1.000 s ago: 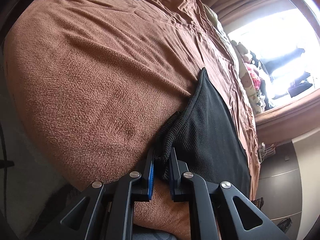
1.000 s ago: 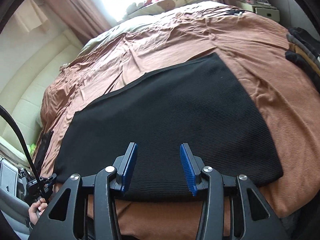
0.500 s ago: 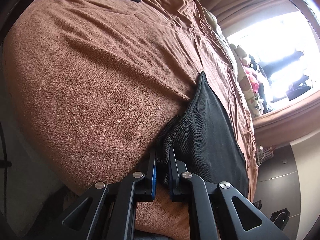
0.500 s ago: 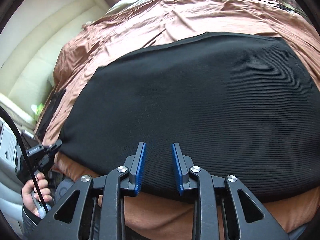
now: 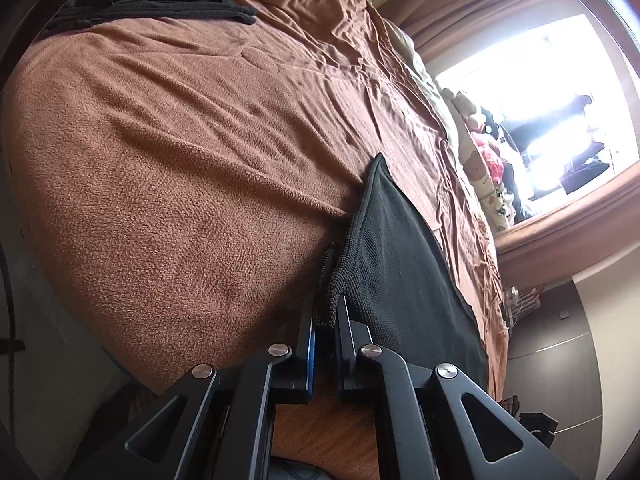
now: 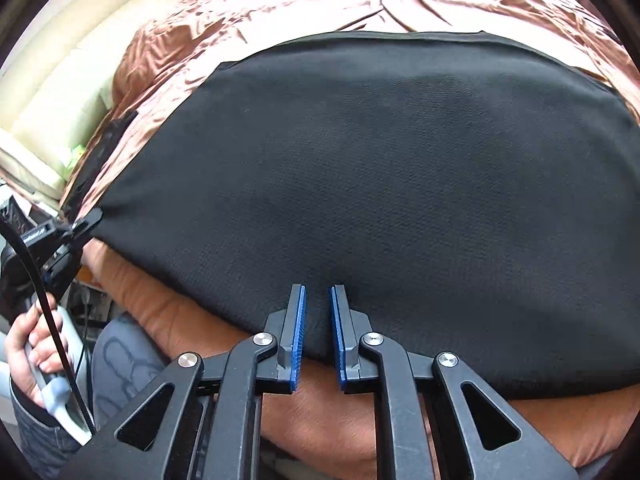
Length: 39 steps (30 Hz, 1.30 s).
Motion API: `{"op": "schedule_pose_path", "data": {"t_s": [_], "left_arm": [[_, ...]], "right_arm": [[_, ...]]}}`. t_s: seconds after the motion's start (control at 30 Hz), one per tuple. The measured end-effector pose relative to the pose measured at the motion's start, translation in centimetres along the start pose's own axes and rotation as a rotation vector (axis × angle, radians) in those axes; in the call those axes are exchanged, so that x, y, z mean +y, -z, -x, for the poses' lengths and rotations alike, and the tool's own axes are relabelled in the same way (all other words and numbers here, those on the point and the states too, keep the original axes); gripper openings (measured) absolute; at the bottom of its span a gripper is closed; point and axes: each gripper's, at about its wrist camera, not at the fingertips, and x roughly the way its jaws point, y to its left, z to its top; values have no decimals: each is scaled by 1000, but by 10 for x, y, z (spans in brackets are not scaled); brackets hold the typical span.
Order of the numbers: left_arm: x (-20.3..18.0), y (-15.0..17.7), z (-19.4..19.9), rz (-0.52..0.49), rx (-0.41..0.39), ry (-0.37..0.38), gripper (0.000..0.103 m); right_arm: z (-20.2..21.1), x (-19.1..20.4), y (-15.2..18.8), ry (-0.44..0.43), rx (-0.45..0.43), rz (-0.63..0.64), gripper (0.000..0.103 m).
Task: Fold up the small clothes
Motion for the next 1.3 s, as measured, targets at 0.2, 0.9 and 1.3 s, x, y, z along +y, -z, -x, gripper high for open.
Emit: {"op": "schedule_pose_path", "data": {"t_s": [0.2, 0.9, 1.3], "left_arm": [[1, -1, -1, 12, 8, -6, 7], [12, 0, -9, 100, -9, -35, 7], [10, 5, -11, 100, -44, -88, 7]], "right_arm": [[-10, -12, -34, 8, -11, -35, 10], [-47, -21, -93, 88, -17, -72, 10], [-70, -22, -127, 111, -38, -88, 10]]}}
